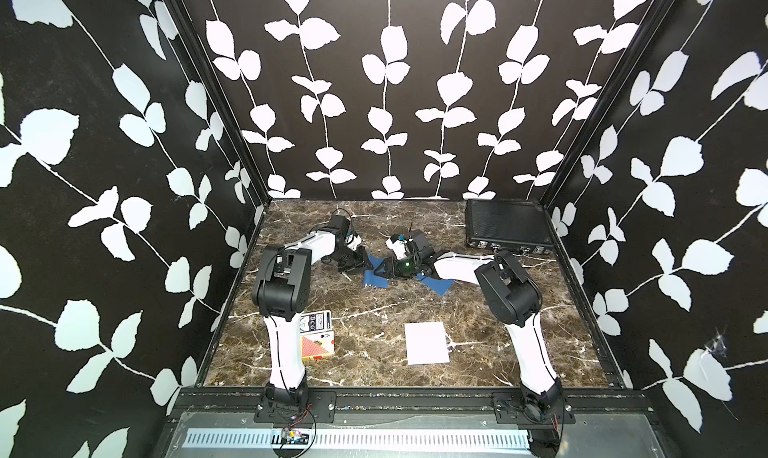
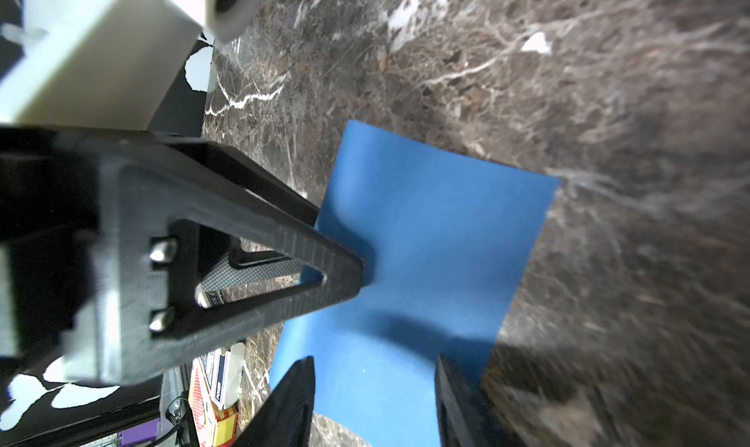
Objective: Fold the square paper along the opposite sides
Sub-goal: Pick up the paper from the center of the board.
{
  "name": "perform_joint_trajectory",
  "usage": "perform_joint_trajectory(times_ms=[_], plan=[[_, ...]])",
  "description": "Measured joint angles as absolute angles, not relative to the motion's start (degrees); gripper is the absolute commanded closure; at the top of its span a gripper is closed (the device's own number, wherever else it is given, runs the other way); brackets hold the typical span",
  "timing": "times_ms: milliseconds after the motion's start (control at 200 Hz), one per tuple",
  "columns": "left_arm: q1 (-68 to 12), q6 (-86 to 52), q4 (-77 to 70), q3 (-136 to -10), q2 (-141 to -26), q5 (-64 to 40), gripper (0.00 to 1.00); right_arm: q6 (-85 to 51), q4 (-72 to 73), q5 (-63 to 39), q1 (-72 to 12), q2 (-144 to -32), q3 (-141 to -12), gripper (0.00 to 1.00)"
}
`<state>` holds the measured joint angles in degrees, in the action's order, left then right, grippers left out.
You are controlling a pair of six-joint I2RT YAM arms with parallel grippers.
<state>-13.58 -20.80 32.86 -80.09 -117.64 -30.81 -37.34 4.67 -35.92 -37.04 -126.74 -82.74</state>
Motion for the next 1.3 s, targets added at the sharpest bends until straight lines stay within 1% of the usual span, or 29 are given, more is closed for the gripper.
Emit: perform_joint_trajectory(times_ms=[235, 445, 595, 770, 885, 1040, 1205, 1300], plan=[[-13.69, -21.21, 32.97, -79.64, -117.6, -32.14, 0.76, -36.21, 0.8, -35.29, -33.67, -122.26, -80.27, 0.46], [-13.67, -21.41, 31.99, -78.65, -115.42, -35.31, 0.76, -35.64, 0.84, -36.14, -30.17, -115.24, -78.61, 0.44], [-13.28, -22.13, 29.93, -78.13, -111.24, -38.65, 0.76, -38.0, 4.71, -39.86, -28.67, -111.87, -77.17, 0.43], [-12.62, -23.97, 25.54, -77.62, -105.62, -43.59, 0.76, -46.3, 15.59, -46.24, -27.05, -111.59, -73.82, 0.42], [-12.29, -25.67, 22.26, -77.08, -102.78, -46.52, 0.76, -52.58, 22.5, -48.49, -26.04, -111.59, -70.94, 0.38], [-12.16, -29.21, 16.88, -74.56, -99.96, -49.91, 0.76, -58.94, 30.11, -49.34, -25.52, -112.09, -68.69, 0.36], [-12.14, -32.18, 12.67, -72.69, -99.24, -52.47, 0.75, -66.85, 41.63, -50.22, -25.76, -115.39, -68.4, 0.36], [-12.14, -33.26, 10.52, -71.83, -99.09, -53.58, 0.76, -69.65, 45.56, -50.22, -26.24, -116.64, -68.4, 0.36]])
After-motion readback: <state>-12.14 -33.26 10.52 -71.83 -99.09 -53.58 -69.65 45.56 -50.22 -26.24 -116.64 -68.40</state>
